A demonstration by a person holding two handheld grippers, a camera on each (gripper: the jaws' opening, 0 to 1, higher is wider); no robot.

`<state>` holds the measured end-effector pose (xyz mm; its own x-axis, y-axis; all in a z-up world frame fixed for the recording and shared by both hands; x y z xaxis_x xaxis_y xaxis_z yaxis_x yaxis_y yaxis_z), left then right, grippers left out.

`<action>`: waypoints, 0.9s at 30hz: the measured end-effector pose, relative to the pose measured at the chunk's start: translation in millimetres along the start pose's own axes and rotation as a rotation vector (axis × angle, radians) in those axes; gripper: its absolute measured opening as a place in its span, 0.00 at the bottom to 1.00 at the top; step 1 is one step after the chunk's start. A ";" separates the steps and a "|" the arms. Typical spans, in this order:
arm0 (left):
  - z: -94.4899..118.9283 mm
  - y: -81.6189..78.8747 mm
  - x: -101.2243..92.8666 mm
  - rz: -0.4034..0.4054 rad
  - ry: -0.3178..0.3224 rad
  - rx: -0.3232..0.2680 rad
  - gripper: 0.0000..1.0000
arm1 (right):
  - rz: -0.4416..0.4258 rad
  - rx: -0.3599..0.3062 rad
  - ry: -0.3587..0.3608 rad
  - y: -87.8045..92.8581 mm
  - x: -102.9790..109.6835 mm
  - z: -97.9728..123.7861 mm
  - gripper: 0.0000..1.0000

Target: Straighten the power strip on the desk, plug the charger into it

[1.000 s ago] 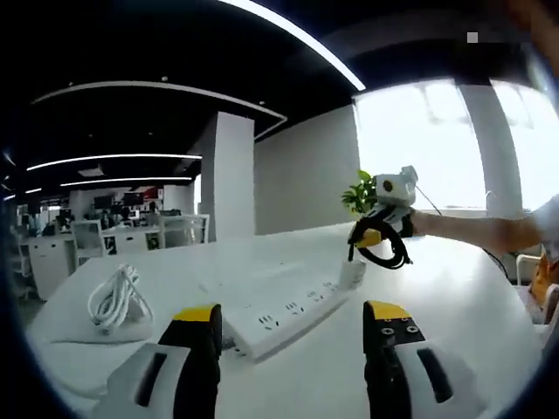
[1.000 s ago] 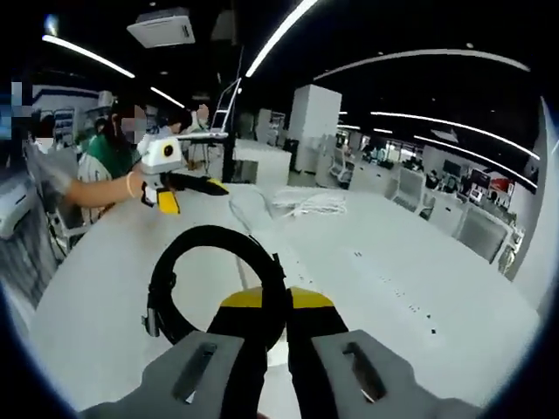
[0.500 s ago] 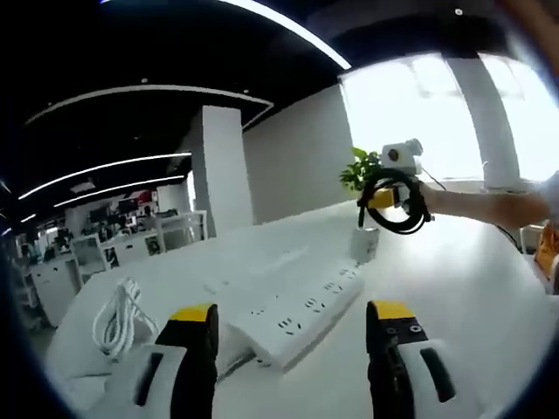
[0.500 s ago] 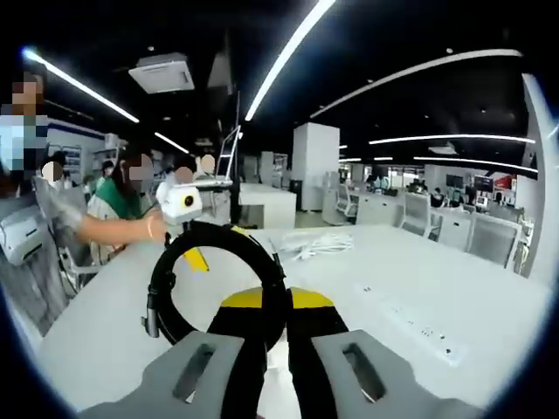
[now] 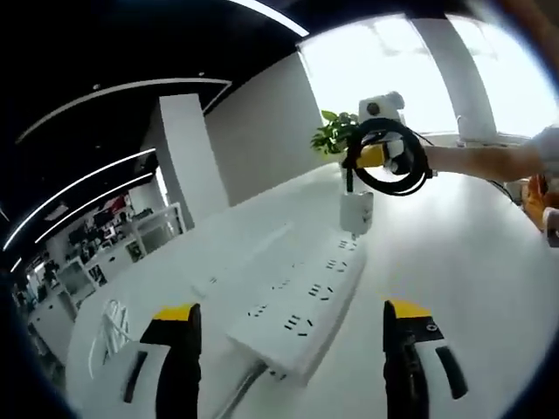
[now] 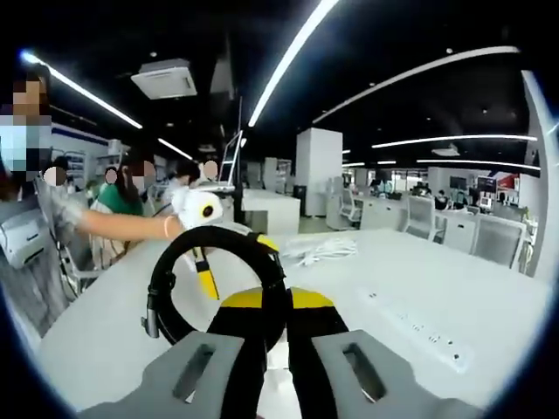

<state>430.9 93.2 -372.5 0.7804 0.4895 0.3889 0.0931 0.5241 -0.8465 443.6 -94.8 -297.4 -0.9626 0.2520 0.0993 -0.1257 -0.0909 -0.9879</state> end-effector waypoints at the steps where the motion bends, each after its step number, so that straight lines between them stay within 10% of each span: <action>1: -2.3 1.7 0.0 -0.005 0.011 0.010 0.89 | -0.001 -0.002 0.001 -0.8 -2.2 0.3 0.05; 27: -32.4 22.0 14.8 0.037 0.143 0.164 0.88 | 0.040 0.025 -0.036 3.8 -15.1 -11.3 0.05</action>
<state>464.6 89.4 -397.1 0.8622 0.4127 0.2936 -0.0295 0.6196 -0.7844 460.4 -88.0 -304.0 -0.9750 0.2126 0.0646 -0.0926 -0.1245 -0.9879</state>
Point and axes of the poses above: the point that each gripper's makers call its tool centre point, and the gripper's own axes: z roughly backward along the fingers, x roughly to its left, y roughly out of its underside, the point moved 3 cm from there along z, roughly backward along the fingers, and after that the axes turned 11 degrees about -z, right-handed, at the moved point
